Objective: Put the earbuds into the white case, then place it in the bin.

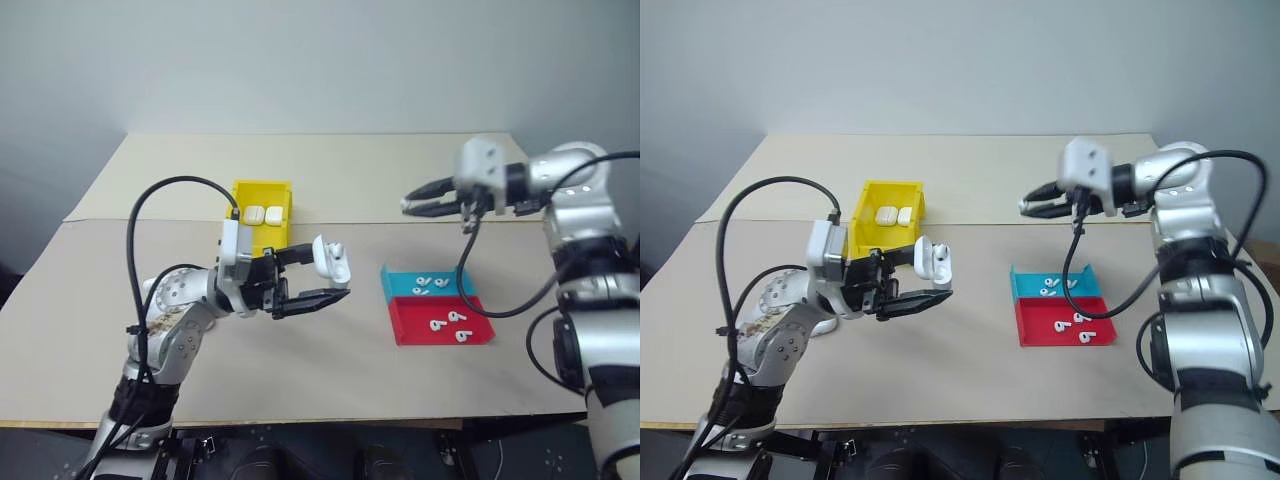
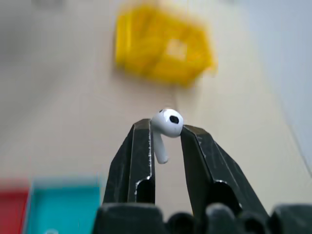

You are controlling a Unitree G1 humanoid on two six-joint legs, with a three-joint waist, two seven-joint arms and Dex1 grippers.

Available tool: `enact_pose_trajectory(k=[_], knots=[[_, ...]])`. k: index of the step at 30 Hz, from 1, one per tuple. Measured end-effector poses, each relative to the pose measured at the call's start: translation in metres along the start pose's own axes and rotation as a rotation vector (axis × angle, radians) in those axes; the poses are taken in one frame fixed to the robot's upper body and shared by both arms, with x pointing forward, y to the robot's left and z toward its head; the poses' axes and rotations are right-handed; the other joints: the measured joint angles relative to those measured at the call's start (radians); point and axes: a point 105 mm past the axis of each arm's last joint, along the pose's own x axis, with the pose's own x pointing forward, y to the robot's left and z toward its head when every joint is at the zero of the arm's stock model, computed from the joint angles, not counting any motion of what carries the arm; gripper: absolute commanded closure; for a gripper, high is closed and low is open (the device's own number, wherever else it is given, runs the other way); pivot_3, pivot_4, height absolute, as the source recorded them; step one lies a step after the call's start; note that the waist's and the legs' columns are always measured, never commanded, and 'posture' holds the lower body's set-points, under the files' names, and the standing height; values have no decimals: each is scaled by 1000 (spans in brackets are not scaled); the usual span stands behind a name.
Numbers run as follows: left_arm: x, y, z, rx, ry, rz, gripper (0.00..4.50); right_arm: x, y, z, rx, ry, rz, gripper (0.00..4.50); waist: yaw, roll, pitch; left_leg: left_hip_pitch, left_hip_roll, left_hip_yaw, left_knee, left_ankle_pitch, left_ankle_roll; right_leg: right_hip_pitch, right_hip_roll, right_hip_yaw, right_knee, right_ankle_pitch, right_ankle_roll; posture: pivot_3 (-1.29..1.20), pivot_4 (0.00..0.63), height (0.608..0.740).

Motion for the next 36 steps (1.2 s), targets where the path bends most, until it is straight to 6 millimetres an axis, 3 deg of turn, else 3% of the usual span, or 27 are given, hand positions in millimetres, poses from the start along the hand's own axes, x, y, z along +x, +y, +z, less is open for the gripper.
enact_pose_trajectory(k=[3,6,10,17,24,30,36], knots=[[8,7,0,6,-9,-11,1716,-4,29,35,246,-252,-50,3881,6,0,0,1,0,-1,0,-3,6,0,0,0,1,0,-1,0,150,740],[17,16,1,5,-16,-10,1716,-4,64,62,382,-380,-46,3881,14,0,0,2,0,-2,0,-5,8,2,0,-1,0,0,0,0,150,740],[26,20,-3,-10,-18,-27,1716,8,101,61,492,-385,-77,3881,14,0,0,1,-1,-2,0,-6,10,2,0,0,-1,0,0,0,150,740],[32,18,-5,-21,-21,-75,1716,18,107,57,525,-342,-175,3881,13,0,0,0,-1,-2,0,-6,10,1,1,0,-1,0,0,0,150,740],[32,18,-4,-17,-20,-96,1716,22,119,39,527,-247,-170,3881,14,0,0,-1,-1,-3,0,-6,10,1,1,-1,-2,0,0,0,150,740],[32,18,-4,-13,-18,-95,1716,24,121,39,493,-246,-150,3881,13,0,0,-1,-1,-3,0,-6,10,1,1,-1,-2,0,0,0,150,740],[32,19,-5,-7,-5,-85,1716,25,124,37,438,-212,-121,1827,14,0,0,-2,-1,-3,0,-6,10,1,1,-1,-2,0,0,0,150,740]])
